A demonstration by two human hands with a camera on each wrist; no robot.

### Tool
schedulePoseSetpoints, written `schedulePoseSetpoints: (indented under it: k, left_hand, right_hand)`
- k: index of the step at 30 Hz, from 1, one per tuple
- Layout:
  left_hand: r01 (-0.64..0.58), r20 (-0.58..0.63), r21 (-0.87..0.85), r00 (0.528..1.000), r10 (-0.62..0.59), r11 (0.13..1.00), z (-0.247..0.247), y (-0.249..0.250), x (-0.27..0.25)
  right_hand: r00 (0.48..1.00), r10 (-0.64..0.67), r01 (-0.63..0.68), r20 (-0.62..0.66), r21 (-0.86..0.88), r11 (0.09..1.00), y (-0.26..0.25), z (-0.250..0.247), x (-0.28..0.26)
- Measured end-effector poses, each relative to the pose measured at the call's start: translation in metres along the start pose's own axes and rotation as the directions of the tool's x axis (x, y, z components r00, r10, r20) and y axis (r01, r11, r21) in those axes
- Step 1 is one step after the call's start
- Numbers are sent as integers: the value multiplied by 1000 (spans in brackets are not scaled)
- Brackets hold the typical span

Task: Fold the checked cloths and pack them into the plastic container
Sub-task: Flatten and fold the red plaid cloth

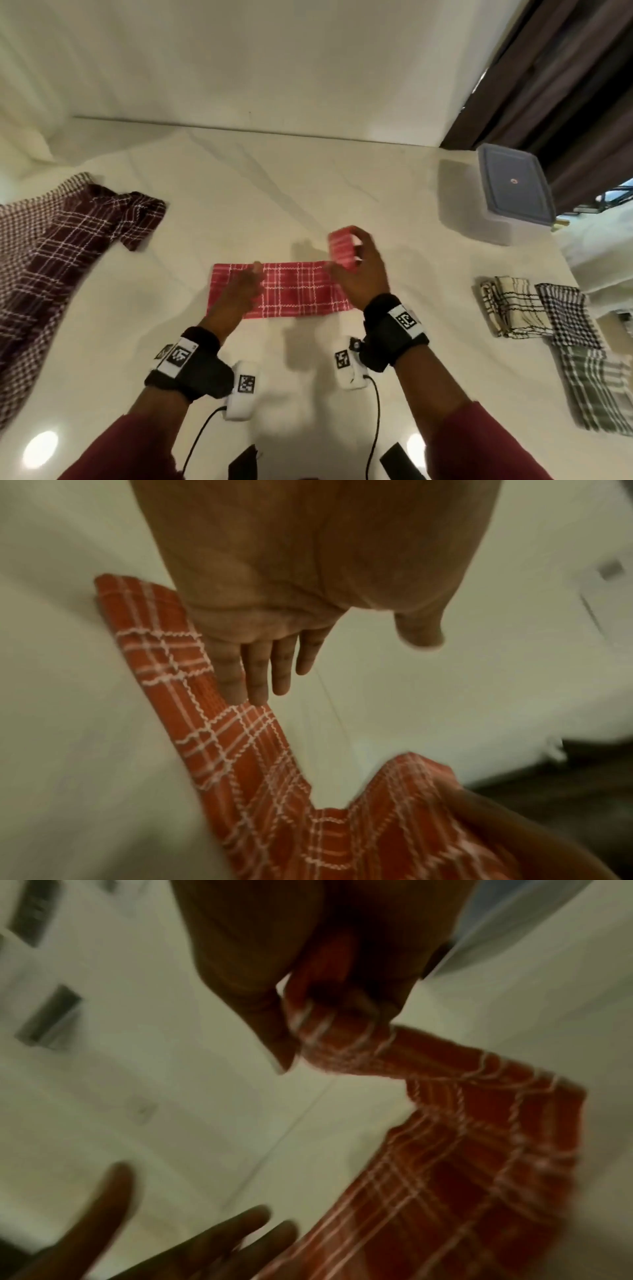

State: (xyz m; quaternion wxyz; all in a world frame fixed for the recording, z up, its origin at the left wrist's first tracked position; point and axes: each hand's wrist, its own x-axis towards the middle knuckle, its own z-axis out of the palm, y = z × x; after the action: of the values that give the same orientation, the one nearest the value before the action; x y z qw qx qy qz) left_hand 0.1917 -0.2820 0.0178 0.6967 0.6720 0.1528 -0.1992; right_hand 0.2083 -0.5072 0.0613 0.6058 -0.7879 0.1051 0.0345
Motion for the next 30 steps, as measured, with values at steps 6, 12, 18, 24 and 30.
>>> schedulePoseSetpoints:
  k: [6,12,18,24,30]
  left_hand:
    - [36,61,-522,998,-5,852,-35,1,-2]
    - [-68,-56,-358,997,52,931,-54,-14,14]
    - [-52,-161,-247,987,12,968,-57,-31,21]
    - [-74,-273,123,956,106,990,-46,-34,26]
    - [-70,-40,954,934,356,290,-23,-37,4]
  right_hand:
    - [916,-222,336,335,-334,881,2,72,-16]
    - [807,-193,552,559,-594,585,46,91,4]
    - [764,5,582,645,-692,426,72,117,17]
    - [758,8,596,652,-698,397,86,114,18]
    - [748,74,588,659,-710,388,89,90,3]
